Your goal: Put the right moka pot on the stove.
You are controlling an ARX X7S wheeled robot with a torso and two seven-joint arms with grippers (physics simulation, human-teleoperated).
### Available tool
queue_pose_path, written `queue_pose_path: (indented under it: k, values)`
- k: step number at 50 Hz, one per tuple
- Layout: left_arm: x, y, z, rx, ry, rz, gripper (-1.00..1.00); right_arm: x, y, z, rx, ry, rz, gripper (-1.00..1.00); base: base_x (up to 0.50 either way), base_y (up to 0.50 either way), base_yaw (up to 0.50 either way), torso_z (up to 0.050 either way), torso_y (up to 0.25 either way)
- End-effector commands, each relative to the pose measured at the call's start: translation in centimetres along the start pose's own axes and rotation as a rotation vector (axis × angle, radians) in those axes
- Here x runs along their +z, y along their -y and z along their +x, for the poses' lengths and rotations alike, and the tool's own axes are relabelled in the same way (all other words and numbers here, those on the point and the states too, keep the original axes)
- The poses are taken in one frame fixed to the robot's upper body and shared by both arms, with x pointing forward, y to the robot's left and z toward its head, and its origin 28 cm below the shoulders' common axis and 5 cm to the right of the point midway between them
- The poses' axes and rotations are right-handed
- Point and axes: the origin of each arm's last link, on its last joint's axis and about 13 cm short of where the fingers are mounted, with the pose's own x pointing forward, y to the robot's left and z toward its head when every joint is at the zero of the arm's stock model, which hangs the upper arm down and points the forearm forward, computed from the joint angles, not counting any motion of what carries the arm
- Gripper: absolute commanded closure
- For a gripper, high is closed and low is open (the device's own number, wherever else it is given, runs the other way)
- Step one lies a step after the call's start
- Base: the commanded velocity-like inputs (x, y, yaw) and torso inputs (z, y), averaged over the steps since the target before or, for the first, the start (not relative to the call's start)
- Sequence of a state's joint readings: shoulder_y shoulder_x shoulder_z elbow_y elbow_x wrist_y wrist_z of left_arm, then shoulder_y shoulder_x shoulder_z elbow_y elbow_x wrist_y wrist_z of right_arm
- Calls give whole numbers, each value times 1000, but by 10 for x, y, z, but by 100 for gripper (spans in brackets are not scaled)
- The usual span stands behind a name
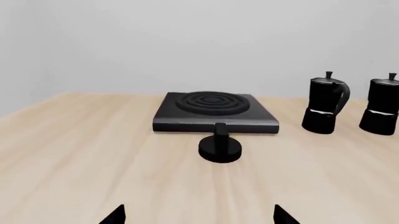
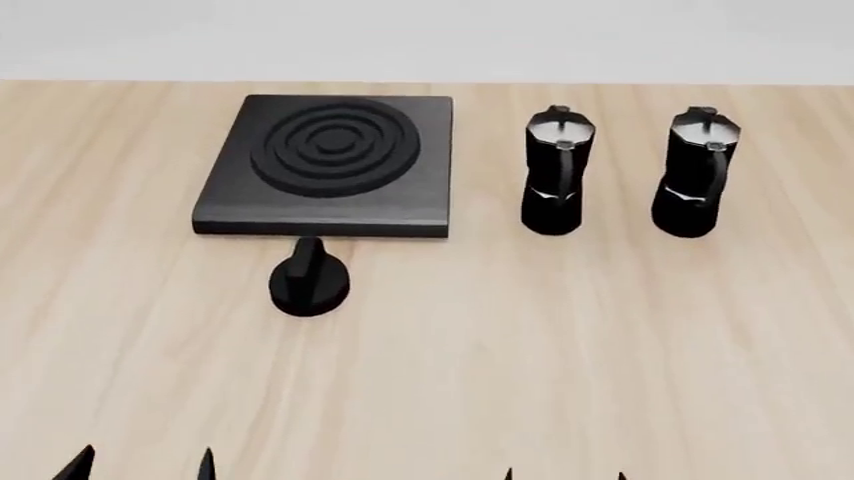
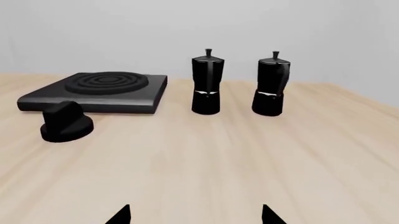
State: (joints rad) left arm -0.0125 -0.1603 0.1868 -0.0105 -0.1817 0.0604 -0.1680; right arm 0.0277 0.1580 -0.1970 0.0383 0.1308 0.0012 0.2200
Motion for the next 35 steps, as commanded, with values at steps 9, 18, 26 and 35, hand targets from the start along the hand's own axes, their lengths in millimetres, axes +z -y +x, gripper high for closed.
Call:
queue_pose_path:
  k: [9,18,26,35]
  values:
    - [0,0,0,3,-2,3,-100,-1,0,1,-5,-2,12,-100,290,105,0,0,0]
    - [0,0,0,3,-3,4,-100,-2,1,0,-4,-2,15,-100,288,28,0,0,0]
    - [0,0,0,2,-3,4,-100,0,1,0,-3,0,10,-100,288,0,0,0,0]
    - [-1,0,0,1,-3,4,-100,-2,0,0,-4,-1,8,-100,287,0,0,0,0]
